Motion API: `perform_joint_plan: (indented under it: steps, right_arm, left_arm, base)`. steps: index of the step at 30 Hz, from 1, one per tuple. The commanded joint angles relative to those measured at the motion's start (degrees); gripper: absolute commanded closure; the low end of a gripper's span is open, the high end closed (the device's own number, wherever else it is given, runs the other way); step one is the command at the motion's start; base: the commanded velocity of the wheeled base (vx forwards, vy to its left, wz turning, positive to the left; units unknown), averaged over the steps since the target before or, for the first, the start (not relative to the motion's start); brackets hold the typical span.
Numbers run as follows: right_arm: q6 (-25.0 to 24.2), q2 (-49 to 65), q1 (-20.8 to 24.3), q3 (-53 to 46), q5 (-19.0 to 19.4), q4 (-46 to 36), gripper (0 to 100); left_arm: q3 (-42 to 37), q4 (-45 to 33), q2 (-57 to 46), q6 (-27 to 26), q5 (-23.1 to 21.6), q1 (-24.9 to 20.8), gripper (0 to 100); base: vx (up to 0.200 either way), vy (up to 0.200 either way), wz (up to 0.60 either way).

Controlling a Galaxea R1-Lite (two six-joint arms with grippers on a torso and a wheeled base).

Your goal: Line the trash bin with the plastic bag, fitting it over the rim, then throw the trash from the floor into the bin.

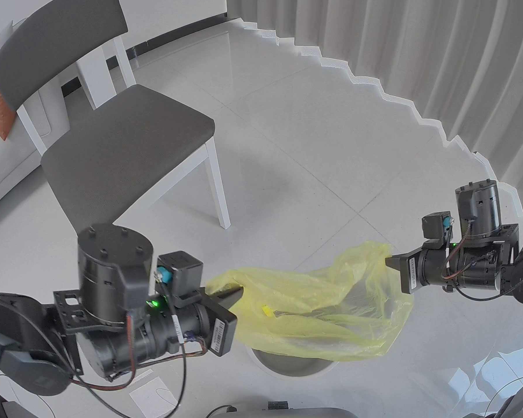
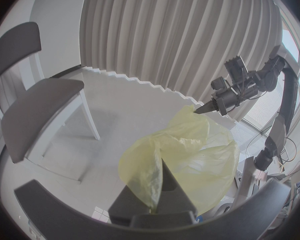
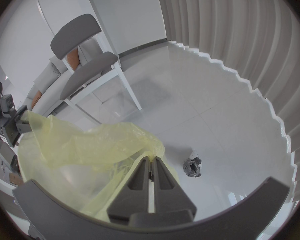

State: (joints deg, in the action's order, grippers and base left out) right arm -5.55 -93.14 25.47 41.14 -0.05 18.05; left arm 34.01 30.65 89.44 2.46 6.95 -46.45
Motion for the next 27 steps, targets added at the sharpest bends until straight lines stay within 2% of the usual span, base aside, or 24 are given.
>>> perform_joint_plan:
  steps: [1, 4, 9, 19, 26, 27]
  right_arm:
    - [0.2, -5.0, -0.7, -0.4, 2.1, 0.4, 100]
    - [0.1, -6.4, -0.9, -0.4, 2.5, 1.6, 100]
    - [0.0, -9.1, -2.3, -1.0, 5.4, 4.7, 100]
    - [0.1, -14.4, -4.2, -2.5, 5.6, 6.0, 100]
    - [0.4, -17.7, -6.2, -4.1, 5.5, 10.3, 100]
    - [1.0, -18.6, -6.7, -5.0, 5.5, 11.5, 100]
  left_arm:
    - [-2.5, 4.9, 9.3, 1.9, -0.4, -0.8, 100]
    - [-2.6, 8.9, 12.4, 4.0, -0.4, -1.3, 100]
    - [-3.3, 14.1, 18.1, 6.3, -0.3, -1.3, 100]
    - [-7.3, 24.5, 25.7, 8.3, -1.5, -1.1, 100]
    - [-12.9, 28.9, 26.7, 8.2, -4.0, -0.9, 100]
    - [-15.3, 31.3, 27.2, 8.3, -4.7, -0.8, 100]
  base:
    - [0.0, 0.0, 0.0]
    - [0.0, 0.0, 0.0]
    - [0.0, 0.0, 0.0]
    - [0.0, 0.0, 0.0]
    - [0.0, 0.0, 0.0]
    - [0.0, 0.0, 0.0]
